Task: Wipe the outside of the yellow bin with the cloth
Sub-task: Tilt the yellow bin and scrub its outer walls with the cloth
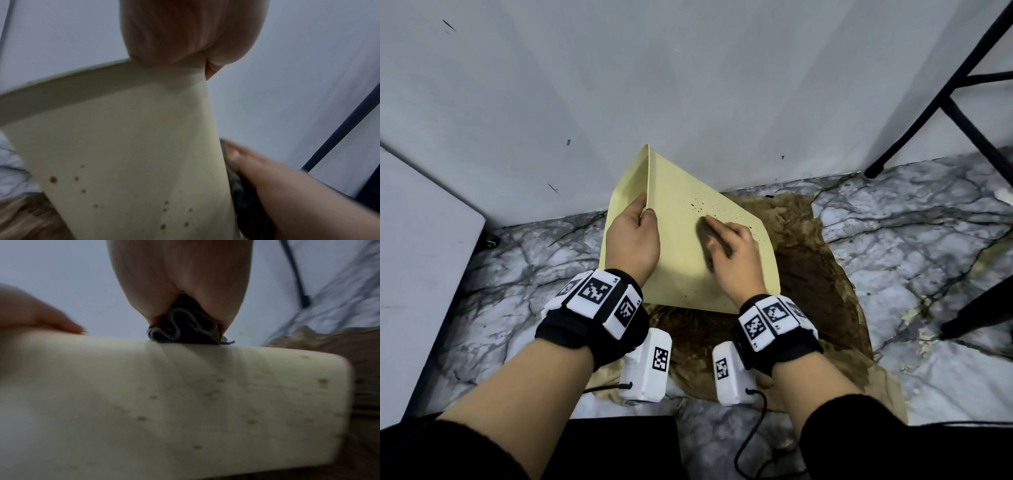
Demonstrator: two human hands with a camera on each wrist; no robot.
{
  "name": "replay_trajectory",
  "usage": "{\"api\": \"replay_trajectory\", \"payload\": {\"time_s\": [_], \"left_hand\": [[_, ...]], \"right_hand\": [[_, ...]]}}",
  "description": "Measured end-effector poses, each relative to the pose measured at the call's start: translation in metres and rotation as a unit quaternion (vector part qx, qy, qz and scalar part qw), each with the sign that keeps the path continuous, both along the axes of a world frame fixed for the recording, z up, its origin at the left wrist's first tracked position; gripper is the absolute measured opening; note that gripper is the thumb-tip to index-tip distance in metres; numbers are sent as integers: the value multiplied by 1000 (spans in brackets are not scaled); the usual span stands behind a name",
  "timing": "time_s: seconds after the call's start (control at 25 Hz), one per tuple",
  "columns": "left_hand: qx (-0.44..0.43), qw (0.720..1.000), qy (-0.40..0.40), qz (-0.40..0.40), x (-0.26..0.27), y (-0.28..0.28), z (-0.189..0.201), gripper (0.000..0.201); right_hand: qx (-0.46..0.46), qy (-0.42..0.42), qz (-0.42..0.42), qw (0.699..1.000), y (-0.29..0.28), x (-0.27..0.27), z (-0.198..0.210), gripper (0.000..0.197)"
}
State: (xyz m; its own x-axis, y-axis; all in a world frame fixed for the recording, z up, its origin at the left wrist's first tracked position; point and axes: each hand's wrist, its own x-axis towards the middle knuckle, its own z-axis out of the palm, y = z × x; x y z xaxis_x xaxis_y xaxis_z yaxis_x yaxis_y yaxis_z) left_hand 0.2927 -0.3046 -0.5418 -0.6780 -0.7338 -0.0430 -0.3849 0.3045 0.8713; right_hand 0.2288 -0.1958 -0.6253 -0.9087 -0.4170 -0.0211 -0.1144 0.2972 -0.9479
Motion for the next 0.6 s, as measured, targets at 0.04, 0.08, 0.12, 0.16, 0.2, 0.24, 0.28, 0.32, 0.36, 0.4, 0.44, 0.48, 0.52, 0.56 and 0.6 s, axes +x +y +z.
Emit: {"api": "replay_trajectory", "payload": {"time_s": [0.04, 0.08, 0.12, 0.16, 0.2, 0.24, 0.28, 0.32, 0.36, 0.4, 0.44, 0.48, 0.52, 0.56, 0.6], "left_hand": [[5, 1000, -1, -2, 1, 0, 0, 41], [7, 1000, -4, -5, 1, 1, 0, 42], [5, 1000, -8, -11, 0, 2, 0, 42], [0, 1000, -9, -16, 0, 3, 0, 42], [-5, 1000, -9, -22, -1, 4, 1, 41], [-8, 1000, -10, -25, -2, 5, 2, 41], [-12, 999, -14, -30, -3, 7, 4, 42], [-14, 999, -21, -39, -4, 9, 5, 43], [-14, 998, -30, -53, -5, 10, 6, 45], [-12, 997, -40, -70, -5, 10, 6, 48], [-9, 995, -47, -85, -6, 10, 7, 50], [-6, 994, -50, -95, -6, 8, 9, 52], [-2, 994, -51, -99, -7, 6, 10, 53], [3, 994, -48, -97, -8, 4, 11, 52], [7, 995, -44, -92, -9, 2, 11, 50]], "right_hand": [[18, -21, -23, 999, 10, -7, -12, 34], [34, -43, -43, 998, 20, -13, -23, 33], [46, -67, -60, 995, 30, -18, -33, 33], [52, -90, -76, 992, 39, -21, -42, 33], [53, -110, -93, 988, 47, -23, -49, 32], [54, -124, -107, 985, 52, -24, -55, 32], [57, -134, -118, 982, 55, -24, -58, 33], [59, -141, -126, 980, 57, -24, -60, 33], [58, -148, -132, 978, 58, -25, -60, 33], [57, -154, -135, 977, 58, -26, -60, 33], [57, -157, -135, 977, 57, -27, -59, 34], [59, -157, -134, 977, 56, -27, -57, 34], [60, -155, -136, 977, 54, -26, -56, 34], [59, -152, -138, 977, 52, -24, -54, 35], [53, -148, -138, 978, 49, -21, -52, 35]]}}
